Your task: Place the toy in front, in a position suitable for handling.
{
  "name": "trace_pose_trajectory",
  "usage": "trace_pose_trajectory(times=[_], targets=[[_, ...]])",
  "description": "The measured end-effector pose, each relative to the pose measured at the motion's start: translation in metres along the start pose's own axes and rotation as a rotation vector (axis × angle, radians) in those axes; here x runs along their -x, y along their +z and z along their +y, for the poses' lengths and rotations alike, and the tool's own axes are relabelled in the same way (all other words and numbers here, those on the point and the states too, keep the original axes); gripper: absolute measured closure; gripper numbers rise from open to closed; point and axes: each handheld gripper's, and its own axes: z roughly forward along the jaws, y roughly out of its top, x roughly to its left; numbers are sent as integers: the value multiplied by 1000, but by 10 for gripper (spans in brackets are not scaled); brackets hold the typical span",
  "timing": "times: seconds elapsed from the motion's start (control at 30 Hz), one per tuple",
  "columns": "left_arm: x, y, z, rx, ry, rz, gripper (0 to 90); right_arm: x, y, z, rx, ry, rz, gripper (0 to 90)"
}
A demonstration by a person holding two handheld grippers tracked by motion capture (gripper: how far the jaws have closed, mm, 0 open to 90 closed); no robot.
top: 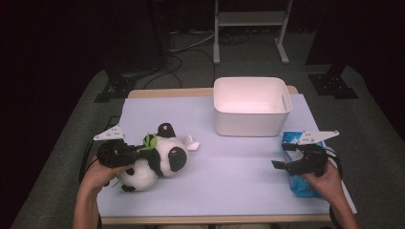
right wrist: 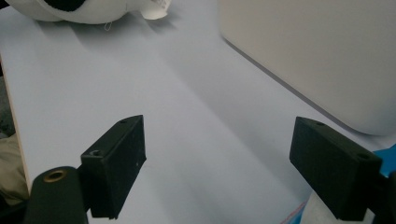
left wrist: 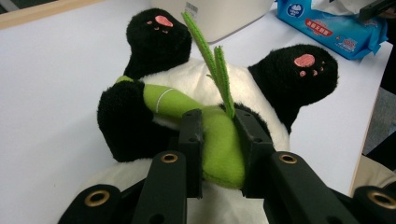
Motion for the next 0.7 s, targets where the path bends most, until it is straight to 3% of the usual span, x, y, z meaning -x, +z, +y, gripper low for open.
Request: trace_pose_trajectory(times=[0.7], targets=[[6, 3, 12, 5, 22, -51, 751, 2, -3, -2, -10, 8, -3, 171]])
